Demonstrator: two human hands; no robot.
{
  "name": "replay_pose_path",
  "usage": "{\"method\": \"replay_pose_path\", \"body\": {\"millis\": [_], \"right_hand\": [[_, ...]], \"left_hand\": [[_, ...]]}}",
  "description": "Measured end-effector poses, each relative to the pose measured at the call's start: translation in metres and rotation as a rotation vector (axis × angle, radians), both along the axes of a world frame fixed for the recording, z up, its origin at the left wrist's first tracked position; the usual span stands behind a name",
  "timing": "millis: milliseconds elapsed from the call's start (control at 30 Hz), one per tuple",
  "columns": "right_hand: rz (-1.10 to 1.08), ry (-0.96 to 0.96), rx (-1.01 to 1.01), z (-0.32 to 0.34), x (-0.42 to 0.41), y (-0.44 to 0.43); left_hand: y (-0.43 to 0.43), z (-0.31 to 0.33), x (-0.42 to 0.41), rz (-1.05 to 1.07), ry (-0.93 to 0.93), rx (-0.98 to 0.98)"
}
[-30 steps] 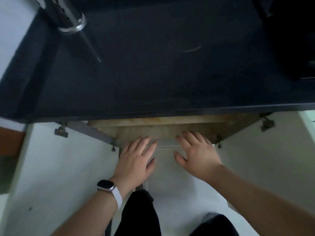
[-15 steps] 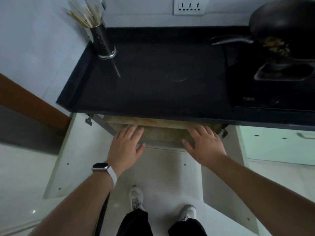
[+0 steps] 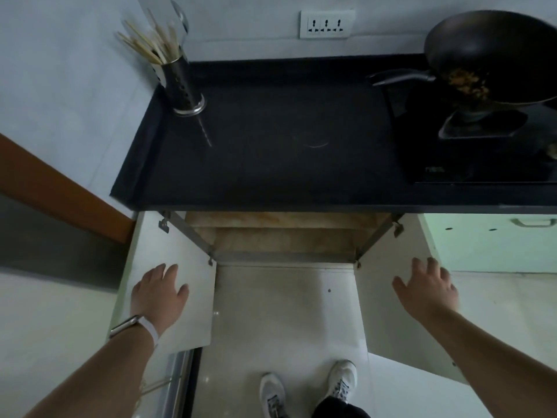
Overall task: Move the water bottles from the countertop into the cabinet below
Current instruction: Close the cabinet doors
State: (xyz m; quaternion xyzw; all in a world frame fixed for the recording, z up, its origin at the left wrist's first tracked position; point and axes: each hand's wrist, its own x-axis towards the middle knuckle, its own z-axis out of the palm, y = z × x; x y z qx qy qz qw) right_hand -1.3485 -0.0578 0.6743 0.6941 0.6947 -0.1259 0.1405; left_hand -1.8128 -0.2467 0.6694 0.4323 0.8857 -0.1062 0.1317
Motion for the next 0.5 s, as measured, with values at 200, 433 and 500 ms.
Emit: {"method": "replay_pose_path", "body": {"millis": [200, 433, 500], "right_hand": [[-0.072, -0.063, 0.009, -0.012, 0.000, -0.010], [-0.120, -0.051, 0.032, -0.020, -0.003, -0.013], [-0.118, -0.055, 0.033, -0.021, -0.007, -0.015]], "left_hand": [[-0.038, -0.018, -0.024, 0.083, -0.028, -0.093], [-0.059, -0.030, -0.037, 0.094, -0.023, -0.033], [-0.065, -0.033, -0.041, 0.112, -0.032, -0.014]]}}
